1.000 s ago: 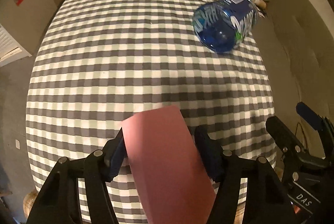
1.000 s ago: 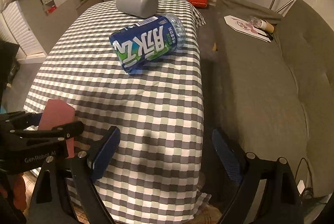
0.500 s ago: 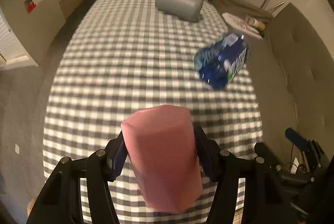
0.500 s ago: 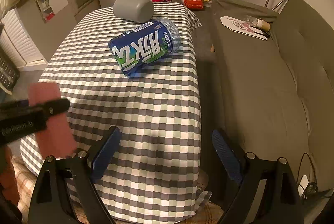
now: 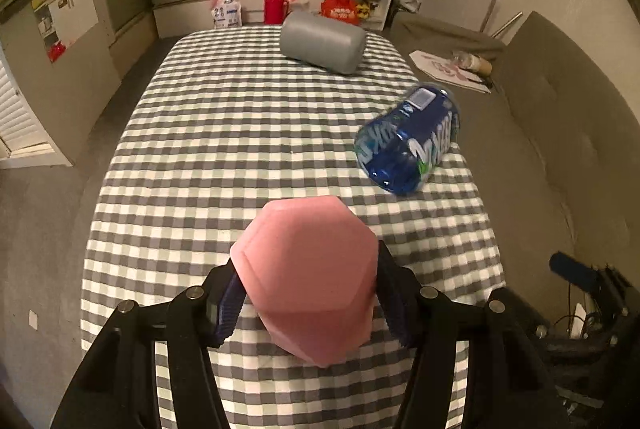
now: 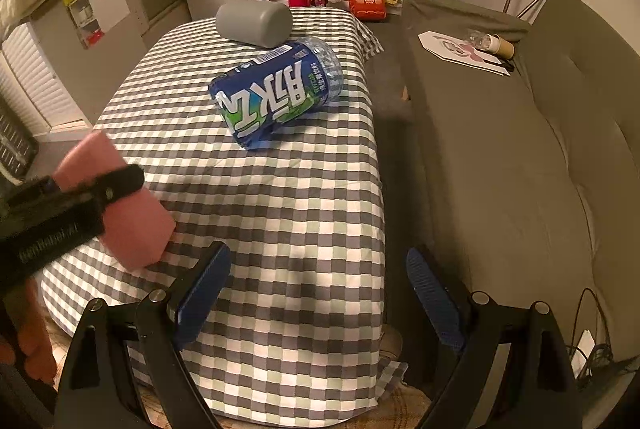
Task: Flip cup upside down
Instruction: 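Rotate the pink cup with the left gripper and set it upright on the table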
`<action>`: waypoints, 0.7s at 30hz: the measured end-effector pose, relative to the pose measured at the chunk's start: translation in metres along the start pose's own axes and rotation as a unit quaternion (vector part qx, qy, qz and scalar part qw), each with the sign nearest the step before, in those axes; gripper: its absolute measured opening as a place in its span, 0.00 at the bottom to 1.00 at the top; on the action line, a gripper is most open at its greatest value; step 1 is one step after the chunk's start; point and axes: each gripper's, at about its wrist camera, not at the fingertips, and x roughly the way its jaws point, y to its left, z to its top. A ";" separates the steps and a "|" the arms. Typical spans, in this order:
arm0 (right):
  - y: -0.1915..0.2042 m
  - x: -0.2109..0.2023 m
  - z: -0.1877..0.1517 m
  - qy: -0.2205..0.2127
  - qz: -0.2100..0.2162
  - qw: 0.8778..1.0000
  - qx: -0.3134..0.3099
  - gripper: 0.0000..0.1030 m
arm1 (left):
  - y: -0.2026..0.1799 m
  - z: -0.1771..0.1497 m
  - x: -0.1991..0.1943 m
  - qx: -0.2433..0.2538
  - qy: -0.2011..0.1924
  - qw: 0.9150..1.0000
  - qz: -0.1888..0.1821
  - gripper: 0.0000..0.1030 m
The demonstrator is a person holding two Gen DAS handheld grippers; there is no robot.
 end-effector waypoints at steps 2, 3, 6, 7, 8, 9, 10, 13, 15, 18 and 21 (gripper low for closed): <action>-0.004 0.000 0.000 -0.001 -0.002 1.000 0.005 0.87 | -0.002 -0.010 -0.002 0.011 0.000 1.000 -0.006 0.57; -0.005 -0.001 0.000 -0.001 -0.004 1.000 0.008 0.87 | -0.004 -0.014 -0.001 0.013 0.002 1.000 -0.009 0.58; -0.010 -0.002 0.001 -0.004 -0.005 1.000 0.015 0.87 | -0.009 -0.025 -0.002 0.028 -0.007 1.000 -0.010 0.60; -0.011 -0.003 0.001 -0.005 -0.005 1.000 0.017 0.87 | -0.011 -0.027 0.002 0.034 0.001 0.999 -0.004 0.60; -0.012 -0.003 0.001 -0.005 -0.005 1.000 0.018 0.87 | -0.012 -0.028 0.006 0.035 0.009 0.999 -0.002 0.61; -0.012 -0.002 0.001 -0.004 -0.005 1.000 0.019 0.87 | -0.011 -0.031 0.012 0.033 0.024 0.999 0.002 0.63; -0.012 -0.002 0.000 -0.003 -0.004 1.000 0.019 0.87 | -0.010 -0.035 0.017 0.029 0.034 0.999 0.003 0.64; -0.012 -0.001 -0.001 -0.001 -0.002 1.000 0.018 0.87 | -0.007 -0.046 0.028 0.020 0.040 0.999 -0.007 0.62; -0.012 0.000 -0.002 0.000 -0.001 1.000 0.018 0.87 | -0.007 -0.050 0.030 0.025 0.027 0.999 -0.009 0.62; -0.012 0.001 -0.002 0.002 -0.002 1.000 0.018 0.87 | -0.009 -0.050 0.031 0.031 0.014 0.999 -0.005 0.62; -0.012 0.004 -0.003 0.006 -0.002 1.000 0.018 0.87 | -0.007 -0.045 0.035 0.025 -0.001 1.000 -0.004 0.62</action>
